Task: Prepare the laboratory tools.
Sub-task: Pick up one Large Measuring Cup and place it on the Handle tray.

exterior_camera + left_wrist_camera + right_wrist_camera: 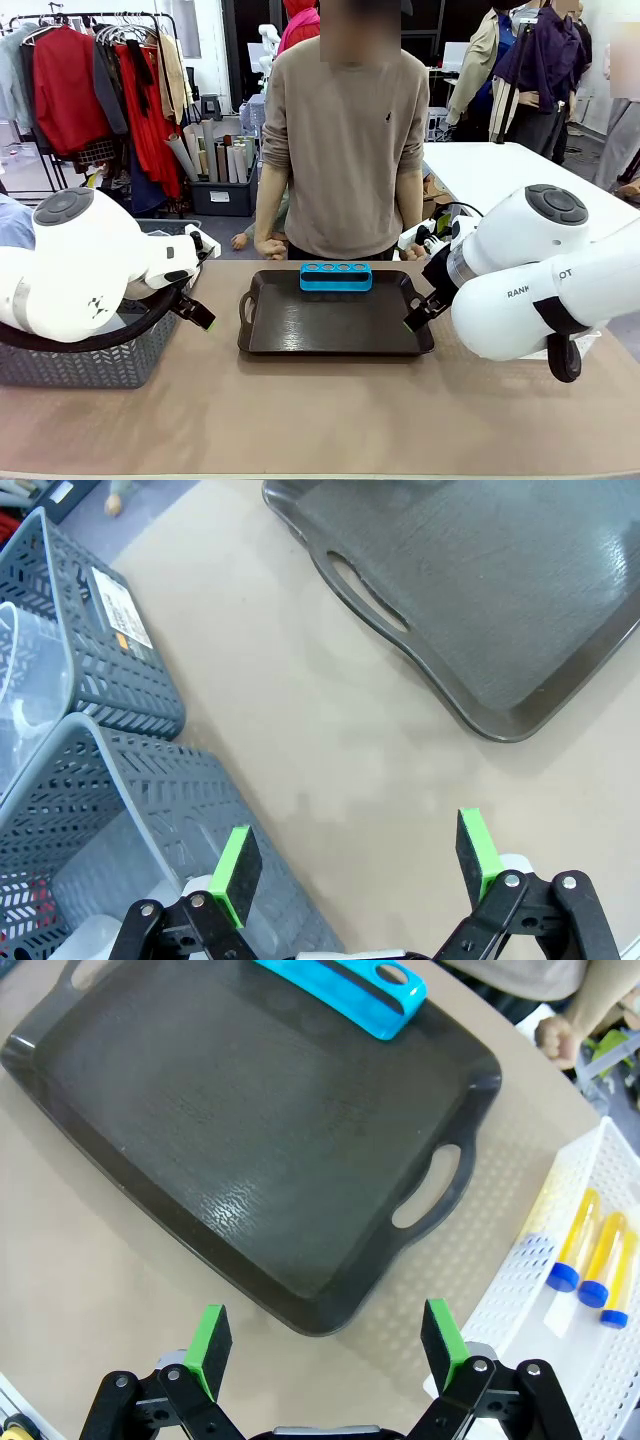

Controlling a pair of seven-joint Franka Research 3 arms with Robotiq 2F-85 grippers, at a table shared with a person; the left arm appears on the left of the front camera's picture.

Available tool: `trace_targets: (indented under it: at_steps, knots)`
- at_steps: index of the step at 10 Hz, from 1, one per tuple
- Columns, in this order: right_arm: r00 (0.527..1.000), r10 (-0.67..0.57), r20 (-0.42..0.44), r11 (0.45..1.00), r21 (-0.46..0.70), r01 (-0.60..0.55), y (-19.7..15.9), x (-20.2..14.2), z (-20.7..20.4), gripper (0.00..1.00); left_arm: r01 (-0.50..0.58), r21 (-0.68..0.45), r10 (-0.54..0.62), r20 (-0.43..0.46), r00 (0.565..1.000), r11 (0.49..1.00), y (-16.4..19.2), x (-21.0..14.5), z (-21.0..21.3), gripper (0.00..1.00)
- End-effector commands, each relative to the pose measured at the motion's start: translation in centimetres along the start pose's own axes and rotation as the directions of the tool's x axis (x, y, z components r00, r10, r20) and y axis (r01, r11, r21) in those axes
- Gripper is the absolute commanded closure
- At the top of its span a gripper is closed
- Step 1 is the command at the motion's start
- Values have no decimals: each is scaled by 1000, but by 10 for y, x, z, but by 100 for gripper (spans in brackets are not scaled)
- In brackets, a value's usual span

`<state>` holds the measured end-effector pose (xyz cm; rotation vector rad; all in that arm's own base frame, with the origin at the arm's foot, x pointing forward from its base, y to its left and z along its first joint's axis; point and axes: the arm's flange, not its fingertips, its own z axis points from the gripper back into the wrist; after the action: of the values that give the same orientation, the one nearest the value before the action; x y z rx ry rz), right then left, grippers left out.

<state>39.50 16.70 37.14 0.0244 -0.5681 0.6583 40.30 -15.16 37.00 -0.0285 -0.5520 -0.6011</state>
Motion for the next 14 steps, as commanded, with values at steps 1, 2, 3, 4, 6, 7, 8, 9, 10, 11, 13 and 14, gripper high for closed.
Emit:
trace_targets:
  at_steps: [1,2,3,4,6,7,8,9,10,11,13,14]
  knots:
    - [1000,0,0,1000,0,0,0,0,0,0,0,0,0,0,1000,1000,0,0,0,0]
    - [1000,11,-3,999,44,-10,5,3,0,0,38,-16,-37,13,999,999,-2,1,2,0]
    - [1000,7,-1,996,86,-7,7,3,0,0,73,-5,-73,25,997,997,-7,1,5,0]
    - [1000,6,2,991,131,-6,9,5,4,0,96,-17,-96,27,995,995,-9,1,9,0]
    - [1000,-9,12,980,198,7,13,16,14,0,165,-14,-163,80,983,986,-13,-6,28,0]
    - [1000,-25,14,971,240,21,12,21,22,0,208,-8,-206,122,971,978,-18,-12,35,0]
    - [999,-42,-9,966,257,43,8,28,30,0,260,-9,-255,164,953,966,-17,-21,48,0]
    - [999,-46,1,963,264,44,-2,36,38,0,298,1,-293,194,936,955,-16,-32,53,0]
    - [999,-50,3,955,294,47,-9,41,45,0,336,3,-328,221,918,942,-12,-42,63,0]
    - [998,-55,-11,948,314,55,-16,44,50,0,345,-6,-333,257,907,938,-12,-50,67,0]
    - [998,-57,19,955,292,49,-32,51,57,0,401,12,-382,328,864,916,-1,-66,75,0]
    - [996,-68,54,956,288,49,-35,51,57,0,423,36,-410,333,849,905,2,-65,77,0]
